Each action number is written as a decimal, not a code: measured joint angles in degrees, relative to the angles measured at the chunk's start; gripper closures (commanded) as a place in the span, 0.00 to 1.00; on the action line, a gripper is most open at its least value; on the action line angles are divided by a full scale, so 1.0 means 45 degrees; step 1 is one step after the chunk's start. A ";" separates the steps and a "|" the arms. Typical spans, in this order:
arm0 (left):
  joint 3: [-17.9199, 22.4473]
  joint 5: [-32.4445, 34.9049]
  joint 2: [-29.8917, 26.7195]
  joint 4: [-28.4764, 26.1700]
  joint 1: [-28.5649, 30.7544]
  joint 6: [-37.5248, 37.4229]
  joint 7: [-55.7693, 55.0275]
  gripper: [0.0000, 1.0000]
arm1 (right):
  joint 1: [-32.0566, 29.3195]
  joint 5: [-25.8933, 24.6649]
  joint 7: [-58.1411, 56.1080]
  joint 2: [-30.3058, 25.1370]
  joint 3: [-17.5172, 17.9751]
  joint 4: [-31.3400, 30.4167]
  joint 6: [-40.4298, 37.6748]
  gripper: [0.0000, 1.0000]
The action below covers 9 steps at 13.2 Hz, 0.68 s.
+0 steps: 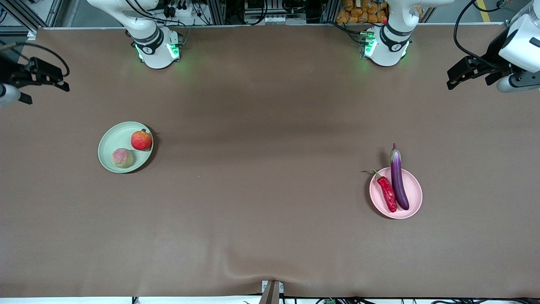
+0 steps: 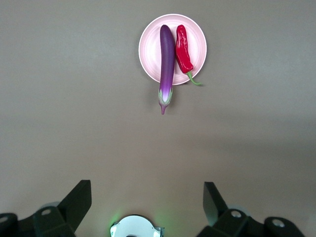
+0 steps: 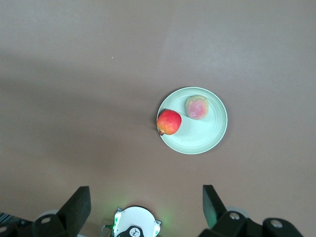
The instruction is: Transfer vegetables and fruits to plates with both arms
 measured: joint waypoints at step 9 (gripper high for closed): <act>-0.0190 0.0000 0.0000 0.0042 -0.0015 -0.0044 0.0012 0.00 | 0.1075 -0.0038 0.0049 -0.1874 -0.1642 -0.2651 0.1691 0.00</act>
